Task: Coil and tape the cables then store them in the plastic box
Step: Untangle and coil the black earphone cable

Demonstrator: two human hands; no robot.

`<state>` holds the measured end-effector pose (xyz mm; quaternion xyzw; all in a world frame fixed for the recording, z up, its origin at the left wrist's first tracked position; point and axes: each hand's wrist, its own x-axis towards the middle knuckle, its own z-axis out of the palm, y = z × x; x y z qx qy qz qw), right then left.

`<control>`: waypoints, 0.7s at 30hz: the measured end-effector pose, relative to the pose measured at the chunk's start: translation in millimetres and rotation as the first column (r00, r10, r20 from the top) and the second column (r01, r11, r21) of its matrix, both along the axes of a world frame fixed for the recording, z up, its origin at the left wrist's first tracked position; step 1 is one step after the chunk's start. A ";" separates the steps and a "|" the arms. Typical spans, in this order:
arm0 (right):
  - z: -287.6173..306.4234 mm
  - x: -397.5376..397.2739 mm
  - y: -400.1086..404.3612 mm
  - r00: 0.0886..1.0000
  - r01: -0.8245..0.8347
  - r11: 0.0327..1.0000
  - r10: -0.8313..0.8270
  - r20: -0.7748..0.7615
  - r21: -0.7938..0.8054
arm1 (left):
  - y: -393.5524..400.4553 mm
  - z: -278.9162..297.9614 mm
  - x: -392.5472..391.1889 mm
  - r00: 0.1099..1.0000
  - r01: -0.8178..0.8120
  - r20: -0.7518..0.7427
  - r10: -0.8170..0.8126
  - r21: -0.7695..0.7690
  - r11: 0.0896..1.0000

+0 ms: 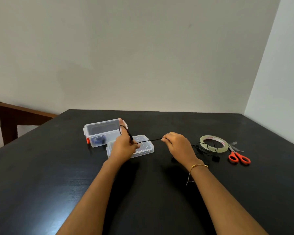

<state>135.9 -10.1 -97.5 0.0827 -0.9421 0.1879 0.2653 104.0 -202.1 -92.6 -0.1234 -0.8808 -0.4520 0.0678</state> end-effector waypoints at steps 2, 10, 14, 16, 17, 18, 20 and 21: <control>-2.3 -0.6 3.6 0.998 0.029 0.999 -0.030 0.046 0.018 | -7.8 2.2 -1.1 0.999 -0.050 -0.013 0.050 0.030 0.998; -6.6 -1.6 18.2 0.996 0.088 0.994 -0.086 0.038 -0.061 | -24.1 9.9 0.6 0.973 -0.045 0.233 0.001 0.184 0.982; -3.4 1.4 21.2 0.990 0.102 0.991 -0.110 -0.086 -0.088 | -27.8 14.8 1.7 0.920 -0.080 0.360 -0.158 0.566 0.821; -1.3 2.0 20.5 0.987 0.102 0.990 -0.113 -0.112 -0.098 | -30.4 17.5 3.2 0.893 -0.186 0.399 -0.210 0.750 0.635; -1.1 2.0 19.2 0.988 0.098 0.991 -0.108 -0.110 -0.094 | -31.7 18.1 3.5 0.871 -0.259 0.417 -0.259 0.839 0.478; -1.4 2.1 17.4 0.990 0.087 0.993 -0.096 -0.102 -0.082 | -33.6 18.4 4.7 0.847 -0.334 0.418 -0.330 0.899 0.283; -2.7 2.7 14.0 0.995 0.056 0.997 -0.060 -0.083 -0.045 | -34.6 19.8 9.3 0.817 -0.460 0.411 -0.403 0.887 -0.029; -2.8 3.3 11.9 0.996 0.040 0.999 -0.043 -0.079 -0.032 | -34.2 20.0 9.9 0.821 -0.481 0.404 -0.404 0.871 -0.106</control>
